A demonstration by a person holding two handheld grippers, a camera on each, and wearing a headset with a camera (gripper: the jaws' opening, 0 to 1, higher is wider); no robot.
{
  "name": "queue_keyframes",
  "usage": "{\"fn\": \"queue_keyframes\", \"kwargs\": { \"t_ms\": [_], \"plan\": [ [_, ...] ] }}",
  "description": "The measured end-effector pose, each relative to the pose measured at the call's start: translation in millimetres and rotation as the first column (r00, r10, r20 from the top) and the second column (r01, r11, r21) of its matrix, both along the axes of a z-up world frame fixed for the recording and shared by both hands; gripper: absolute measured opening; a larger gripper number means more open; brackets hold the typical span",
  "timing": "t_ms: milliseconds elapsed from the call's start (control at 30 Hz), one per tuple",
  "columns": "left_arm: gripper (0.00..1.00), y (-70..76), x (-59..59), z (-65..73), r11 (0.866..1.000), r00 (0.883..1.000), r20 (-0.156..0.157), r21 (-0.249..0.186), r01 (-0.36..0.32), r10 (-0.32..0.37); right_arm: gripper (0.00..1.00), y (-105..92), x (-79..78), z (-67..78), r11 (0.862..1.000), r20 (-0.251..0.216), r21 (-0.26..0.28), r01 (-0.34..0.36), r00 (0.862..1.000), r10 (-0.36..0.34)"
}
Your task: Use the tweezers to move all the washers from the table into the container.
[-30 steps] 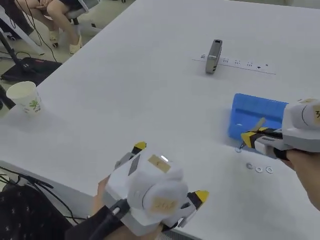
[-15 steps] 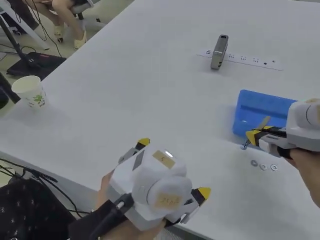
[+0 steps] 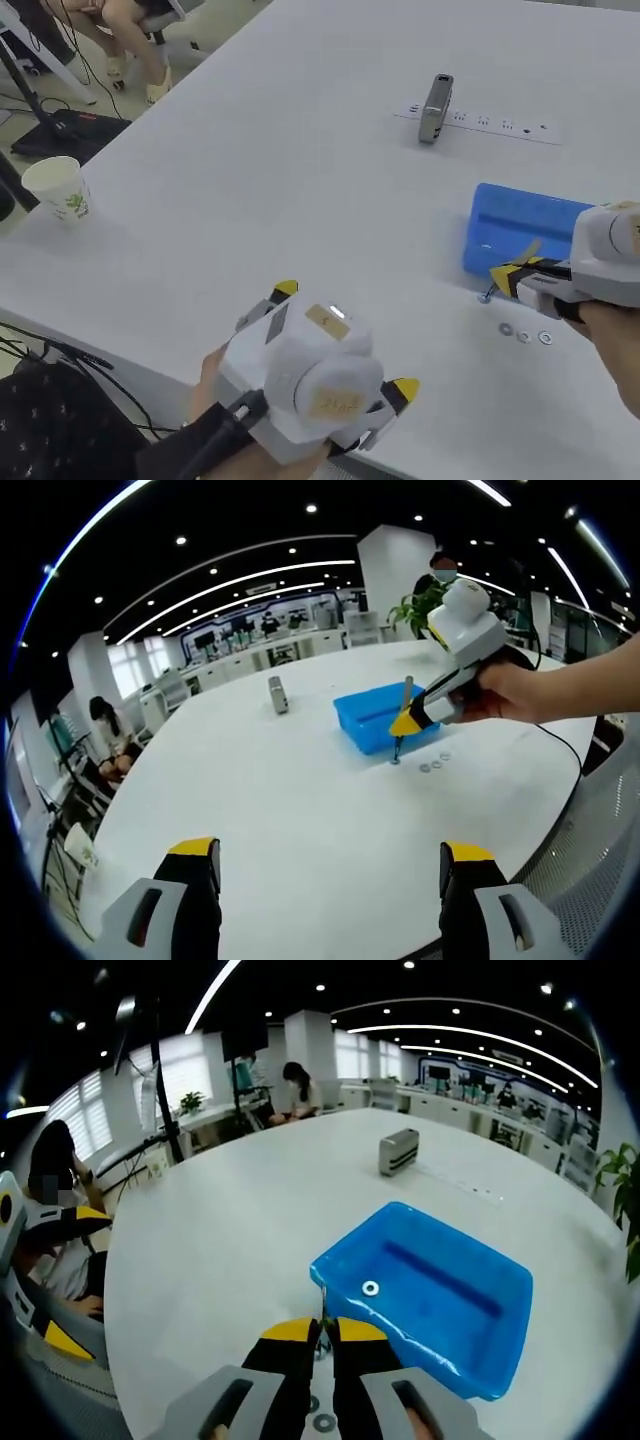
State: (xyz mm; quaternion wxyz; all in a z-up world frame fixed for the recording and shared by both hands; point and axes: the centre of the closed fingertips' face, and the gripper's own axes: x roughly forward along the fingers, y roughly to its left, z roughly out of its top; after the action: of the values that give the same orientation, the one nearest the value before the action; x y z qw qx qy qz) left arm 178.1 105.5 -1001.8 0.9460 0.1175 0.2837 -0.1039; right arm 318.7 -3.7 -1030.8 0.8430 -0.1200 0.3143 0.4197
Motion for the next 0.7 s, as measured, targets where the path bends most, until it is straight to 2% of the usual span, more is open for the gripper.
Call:
{"fn": "queue_keyframes", "kwargs": {
  "t_ms": [233, 333, 700],
  "plan": [
    [0.92, 1.1, 0.9, 0.9, 1.0, 1.0, 0.004, -0.003, -0.005, 0.005, 0.02, 2.0, -0.3, 3.9, 1.0, 0.01, -0.024, -0.02, 1.0, 0.02],
    [0.92, 2.3, 1.6, 2.4, 1.0, 1.0, 0.012, -0.009, -0.013, 0.013, 0.02, 2.8, -1.0, 8.4, 1.0, 0.008, -0.019, -0.024, 1.0, 0.024],
    [0.92, 2.3, 0.8, 1.4, 1.0, 1.0, 0.009, -0.002, -0.011, 0.011, 0.02, 0.9, -4.1, 25.2, 1.0, 0.018, 0.0, -0.025, 1.0, 0.025]
  ]
}}
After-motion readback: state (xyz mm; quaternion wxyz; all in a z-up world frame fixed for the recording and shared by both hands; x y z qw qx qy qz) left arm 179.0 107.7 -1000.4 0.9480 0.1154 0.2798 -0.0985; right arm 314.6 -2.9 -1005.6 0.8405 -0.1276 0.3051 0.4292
